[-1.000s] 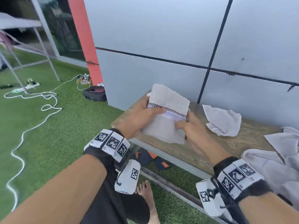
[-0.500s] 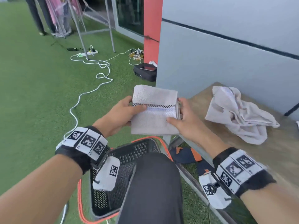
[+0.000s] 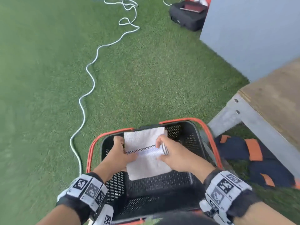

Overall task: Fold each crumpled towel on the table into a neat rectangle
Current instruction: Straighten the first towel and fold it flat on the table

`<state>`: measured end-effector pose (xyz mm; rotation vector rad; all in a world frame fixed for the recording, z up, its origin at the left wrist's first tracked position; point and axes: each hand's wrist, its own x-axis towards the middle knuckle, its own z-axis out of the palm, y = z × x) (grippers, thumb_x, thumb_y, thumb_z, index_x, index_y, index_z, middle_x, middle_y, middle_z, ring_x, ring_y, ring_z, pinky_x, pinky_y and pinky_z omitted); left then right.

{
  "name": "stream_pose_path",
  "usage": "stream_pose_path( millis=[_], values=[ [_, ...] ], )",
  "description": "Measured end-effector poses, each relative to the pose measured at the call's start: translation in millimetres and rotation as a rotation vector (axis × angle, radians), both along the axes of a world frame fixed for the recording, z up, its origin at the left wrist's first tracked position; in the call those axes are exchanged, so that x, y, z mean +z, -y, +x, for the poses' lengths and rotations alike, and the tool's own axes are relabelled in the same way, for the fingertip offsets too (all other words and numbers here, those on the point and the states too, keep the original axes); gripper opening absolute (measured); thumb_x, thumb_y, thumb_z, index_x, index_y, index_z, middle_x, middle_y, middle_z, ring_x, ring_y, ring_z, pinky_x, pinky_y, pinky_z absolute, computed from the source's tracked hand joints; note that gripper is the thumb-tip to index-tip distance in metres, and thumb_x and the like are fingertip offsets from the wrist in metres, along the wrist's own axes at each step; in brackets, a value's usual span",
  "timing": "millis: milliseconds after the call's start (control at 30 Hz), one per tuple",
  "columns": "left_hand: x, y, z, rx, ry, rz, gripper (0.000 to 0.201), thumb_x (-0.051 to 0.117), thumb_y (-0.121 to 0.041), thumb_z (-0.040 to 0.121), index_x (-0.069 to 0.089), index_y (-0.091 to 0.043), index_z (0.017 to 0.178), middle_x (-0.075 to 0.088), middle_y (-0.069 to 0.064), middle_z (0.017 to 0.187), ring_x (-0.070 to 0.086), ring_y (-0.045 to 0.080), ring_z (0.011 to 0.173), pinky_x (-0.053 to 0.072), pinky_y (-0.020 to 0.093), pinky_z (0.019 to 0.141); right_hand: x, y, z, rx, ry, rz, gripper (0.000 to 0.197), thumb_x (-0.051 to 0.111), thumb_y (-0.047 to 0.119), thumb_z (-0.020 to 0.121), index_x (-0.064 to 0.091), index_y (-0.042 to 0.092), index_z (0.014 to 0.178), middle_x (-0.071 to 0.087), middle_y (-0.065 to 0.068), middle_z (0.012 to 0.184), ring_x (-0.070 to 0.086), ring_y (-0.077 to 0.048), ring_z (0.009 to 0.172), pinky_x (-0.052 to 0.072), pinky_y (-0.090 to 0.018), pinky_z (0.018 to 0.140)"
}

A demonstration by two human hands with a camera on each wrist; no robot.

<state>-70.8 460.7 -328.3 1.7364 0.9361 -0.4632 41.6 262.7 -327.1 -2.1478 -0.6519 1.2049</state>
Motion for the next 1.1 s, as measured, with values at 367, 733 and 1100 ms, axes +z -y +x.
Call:
stream_pose_path(
  millis=[367, 733, 1100],
  values=[
    [-63, 2, -5, -0.15, -0.258, 0.247, 0.022, 0.052, 0.003, 0.094, 0.062, -0.017, 0.1, 0.06, 0.005, 0.099, 0.049, 0.011, 0.048, 0.039, 0.018, 0.039, -54, -47, 1, 0.207, -0.189, -0.218, 0.038, 0.049, 0.019, 0.103, 0.054, 0.02, 0.141, 0.053, -0.008, 0.145, 0.061, -0.013, 0.097, 0.046, -0.022, 0.081],
    [-83, 4, -2, -0.168, -0.435, 0.322, 0.035, 0.056, -0.013, 0.09, 0.062, 0.001, 0.121, 0.067, 0.016, 0.116, 0.057, 0.018, 0.079, 0.043, 0.017, 0.049, -72, -57, -6, 0.265, -0.202, -0.302, 0.057, 0.045, 0.031, 0.105, 0.026, 0.026, 0.158, 0.03, -0.005, 0.163, 0.039, -0.027, 0.143, 0.035, -0.038, 0.115],
    [-78, 10, 6, -0.241, -0.36, 0.242, 0.058, 0.056, -0.025, 0.097, 0.038, -0.005, 0.148, 0.054, 0.006, 0.124, 0.061, 0.013, 0.086, 0.048, 0.021, 0.058, -63, -46, -1, 0.401, -0.132, -0.394, 0.052, 0.043, 0.033, 0.105, 0.037, 0.016, 0.154, 0.042, -0.008, 0.156, 0.046, -0.029, 0.136, 0.039, -0.04, 0.112]
  ],
)
